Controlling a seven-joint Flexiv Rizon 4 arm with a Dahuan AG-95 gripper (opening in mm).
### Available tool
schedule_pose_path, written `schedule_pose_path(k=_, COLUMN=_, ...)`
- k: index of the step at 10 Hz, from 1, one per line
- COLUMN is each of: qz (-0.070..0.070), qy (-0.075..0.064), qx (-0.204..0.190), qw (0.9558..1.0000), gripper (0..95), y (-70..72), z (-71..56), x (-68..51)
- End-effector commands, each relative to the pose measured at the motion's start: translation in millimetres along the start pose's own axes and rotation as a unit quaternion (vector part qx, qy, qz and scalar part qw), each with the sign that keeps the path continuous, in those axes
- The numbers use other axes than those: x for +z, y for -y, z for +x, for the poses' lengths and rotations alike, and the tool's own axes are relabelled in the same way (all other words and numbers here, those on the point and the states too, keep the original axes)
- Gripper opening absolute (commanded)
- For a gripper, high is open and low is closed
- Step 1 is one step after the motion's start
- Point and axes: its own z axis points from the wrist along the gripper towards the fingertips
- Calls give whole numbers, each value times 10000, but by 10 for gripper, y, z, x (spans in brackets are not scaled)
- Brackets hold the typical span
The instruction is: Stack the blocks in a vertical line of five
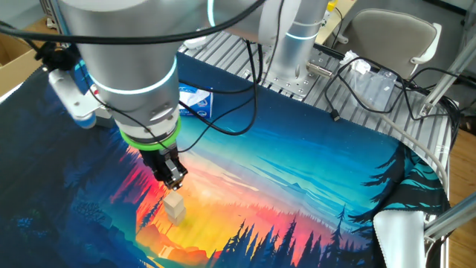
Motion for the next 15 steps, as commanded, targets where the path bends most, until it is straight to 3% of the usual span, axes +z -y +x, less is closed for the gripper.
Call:
schedule_pose_path(k=1, qz=-45, qy=137, qx=-187, qw=9997, gripper=0, y=-7, z=0, x=3)
schedule_pose_path(k=2, qz=-53, qy=169, qx=-256, qw=9995, gripper=0, y=-11, z=-1, x=3)
schedule_pose_path(k=4, qz=-123, qy=367, qx=-386, qw=9985, gripper=0, y=-36, z=-23, x=11)
schedule_pose_path(k=6, qz=-164, qy=449, qx=-402, qw=9980, gripper=0, y=-72, z=-47, x=31)
schedule_pose_path(k=15, qz=-210, qy=468, qx=-352, qw=9981, gripper=0, y=-191, z=-101, x=153)
